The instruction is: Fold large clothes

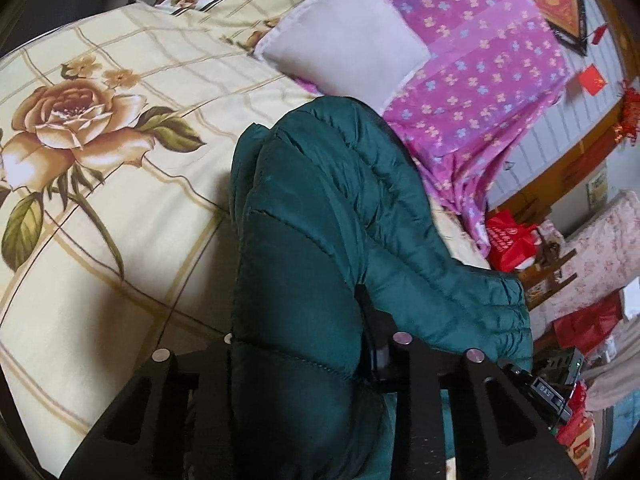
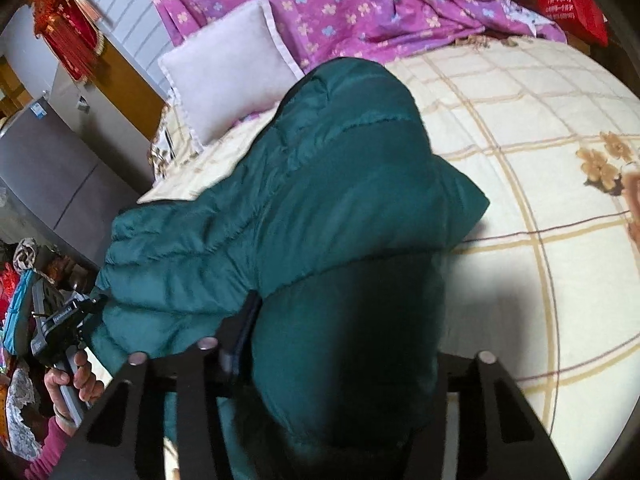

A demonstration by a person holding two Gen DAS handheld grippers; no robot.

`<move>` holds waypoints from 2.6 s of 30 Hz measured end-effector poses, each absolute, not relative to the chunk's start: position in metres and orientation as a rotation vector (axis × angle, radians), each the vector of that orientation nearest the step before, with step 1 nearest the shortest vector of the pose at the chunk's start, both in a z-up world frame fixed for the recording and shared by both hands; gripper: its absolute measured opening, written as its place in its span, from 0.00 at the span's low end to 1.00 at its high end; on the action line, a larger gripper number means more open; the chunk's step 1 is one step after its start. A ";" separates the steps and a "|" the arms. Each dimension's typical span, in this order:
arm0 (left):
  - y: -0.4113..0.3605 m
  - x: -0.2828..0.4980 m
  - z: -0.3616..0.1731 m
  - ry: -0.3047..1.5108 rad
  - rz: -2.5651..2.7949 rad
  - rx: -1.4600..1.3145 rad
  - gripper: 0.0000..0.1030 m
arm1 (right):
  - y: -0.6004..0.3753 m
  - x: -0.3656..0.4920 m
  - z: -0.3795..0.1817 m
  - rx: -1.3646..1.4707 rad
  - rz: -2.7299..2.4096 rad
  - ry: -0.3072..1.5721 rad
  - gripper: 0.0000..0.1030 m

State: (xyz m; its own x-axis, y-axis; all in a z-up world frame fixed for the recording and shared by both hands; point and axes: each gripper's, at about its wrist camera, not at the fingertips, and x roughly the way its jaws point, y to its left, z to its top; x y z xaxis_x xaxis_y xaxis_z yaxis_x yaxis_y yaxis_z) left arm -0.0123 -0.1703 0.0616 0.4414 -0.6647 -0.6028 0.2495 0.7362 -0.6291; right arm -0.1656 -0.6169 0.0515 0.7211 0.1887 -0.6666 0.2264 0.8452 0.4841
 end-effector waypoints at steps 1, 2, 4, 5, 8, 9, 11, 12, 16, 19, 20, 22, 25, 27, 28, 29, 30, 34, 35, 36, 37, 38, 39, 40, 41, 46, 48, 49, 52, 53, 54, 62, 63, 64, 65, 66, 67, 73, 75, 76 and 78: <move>-0.168 -0.015 0.065 0.954 -0.605 -0.494 0.12 | -0.614 -0.170 0.060 0.574 -0.010 0.770 0.44; -0.165 -0.020 0.069 0.951 -0.616 -0.496 0.12 | -0.611 -0.174 0.066 0.570 0.001 0.766 0.43; -0.161 -0.029 0.077 0.945 -0.633 -0.501 0.11 | -0.606 -0.183 0.080 0.561 0.024 0.762 0.42; -0.158 -0.033 0.082 0.942 -0.641 -0.502 0.11 | -0.604 -0.189 0.086 0.556 0.034 0.761 0.42; -0.154 -0.054 0.098 0.927 -0.672 -0.480 0.11 | -0.595 -0.206 0.100 0.547 0.056 0.761 0.42; -0.152 -0.065 0.104 0.919 -0.686 -0.460 0.11 | -0.591 -0.214 0.104 0.545 0.061 0.764 0.42; -0.146 -0.082 0.110 0.920 -0.687 -0.421 0.11 | -0.585 -0.228 0.108 0.552 0.072 0.772 0.42; -0.143 -0.090 0.111 0.929 -0.677 -0.403 0.11 | -0.583 -0.235 0.108 0.554 0.074 0.777 0.42; -0.132 -0.109 0.095 0.992 -0.578 -0.342 0.16 | -0.580 -0.262 0.089 0.572 0.033 0.835 0.47; -0.130 -0.106 0.071 1.075 -0.497 -0.308 0.26 | -0.579 -0.266 0.062 0.510 -0.135 0.953 0.68; -0.127 -0.104 0.064 1.090 -0.480 -0.320 0.33 | -0.577 -0.265 0.054 0.480 -0.166 0.981 0.78; -0.121 -0.108 0.062 1.072 -0.462 -0.323 0.37 | -0.574 -0.268 0.051 0.448 -0.204 0.973 0.89; -0.121 -0.120 0.075 1.016 -0.414 -0.253 0.38 | -0.570 -0.273 0.060 0.415 -0.242 0.966 0.90; -0.121 -0.130 0.086 0.981 -0.379 -0.199 0.38 | -0.565 -0.279 0.070 0.372 -0.277 0.963 0.90; -0.121 -0.133 0.090 0.969 -0.366 -0.183 0.38 | -0.563 -0.284 0.076 0.355 -0.288 0.956 0.90; -0.120 -0.137 0.094 0.955 -0.355 -0.169 0.38 | -0.561 -0.288 0.081 0.351 -0.290 0.944 0.90; -0.121 -0.143 0.100 0.936 -0.343 -0.149 0.38 | -0.558 -0.293 0.086 0.353 -0.288 0.932 0.90; -0.127 -0.159 0.111 0.885 -0.305 -0.073 0.38 | -0.548 -0.303 0.107 0.348 -0.281 0.895 0.90; -0.130 -0.163 0.114 0.870 -0.296 -0.054 0.38 | -0.543 -0.304 0.109 0.341 -0.285 0.887 0.90; -0.132 -0.168 0.117 0.853 -0.291 -0.038 0.38 | -0.539 -0.306 0.112 0.335 -0.285 0.879 0.90; -0.136 -0.171 0.119 0.840 -0.290 -0.027 0.38 | -0.534 -0.308 0.115 0.330 -0.281 0.867 0.90; -0.139 -0.175 0.121 0.828 -0.289 -0.014 0.38 | -0.532 -0.309 0.116 0.328 -0.275 0.857 0.90; -0.143 -0.179 0.122 0.818 -0.289 -0.002 0.38 | -0.526 -0.310 0.118 0.327 -0.267 0.850 0.90; -0.146 -0.181 0.123 0.813 -0.289 0.006 0.38 | -0.520 -0.309 0.119 0.325 -0.259 0.851 0.90; -0.150 -0.185 0.124 0.808 -0.289 0.014 0.38 | -0.516 -0.308 0.119 0.325 -0.252 0.853 0.90; -0.167 -0.200 0.124 0.801 -0.312 0.040 0.38 | -0.492 -0.307 0.118 0.336 -0.213 0.837 0.90; -0.173 -0.206 0.124 0.792 -0.322 0.040 0.38 | -0.485 -0.308 0.115 0.345 -0.200 0.834 0.90; -0.176 -0.209 0.123 0.791 -0.326 0.040 0.38 | -0.480 -0.308 0.114 0.352 -0.192 0.834 0.90; -0.185 -0.215 0.121 0.794 -0.340 0.038 0.38 | -0.468 -0.307 0.113 0.350 -0.188 0.823 0.90; -0.188 -0.217 0.120 0.792 -0.337 0.043 0.38 | -0.464 -0.307 0.113 0.344 -0.190 0.819 0.90; -0.192 -0.220 0.118 0.789 -0.327 0.054 0.38 | -0.461 -0.306 0.113 0.342 -0.190 0.816 0.90; -0.210 -0.234 0.108 0.771 -0.285 0.126 0.38 | -0.432 -0.305 0.108 0.301 -0.196 0.800 0.90; -0.211 -0.235 0.107 0.769 -0.285 0.122 0.38 | -0.429 -0.305 0.107 0.288 -0.195 0.800 0.90; -0.211 -0.236 0.107 0.766 -0.283 0.119 0.38 | -0.426 -0.306 0.107 0.277 -0.195 0.802 0.90; -0.211 -0.237 0.106 0.761 -0.282 0.116 0.38 | -0.422 -0.306 0.106 0.261 -0.196 0.804 0.90; -0.211 -0.239 0.107 0.756 -0.285 0.111 0.38 | -0.420 -0.306 0.106 0.250 -0.198 0.805 0.91; -0.212 -0.239 0.107 0.753 -0.287 0.107 0.38 | -0.418 -0.306 0.107 0.241 -0.200 0.805 0.91; -0.213 -0.243 0.109 0.733 -0.271 0.106 0.38 | -0.415 -0.308 0.113 0.220 -0.225 0.776 0.92; -0.215 -0.244 0.108 0.729 -0.270 0.115 0.38 | -0.414 -0.309 0.113 0.212 -0.236 0.771 0.92; -0.215 -0.245 0.108 0.728 -0.270 0.120 0.38 | -0.413 -0.309 0.113 0.206 -0.241 0.770 0.92; -0.217 -0.245 0.107 0.734 -0.271 0.126 0.38 | -0.412 -0.308 0.113 0.193 -0.250 0.775 0.92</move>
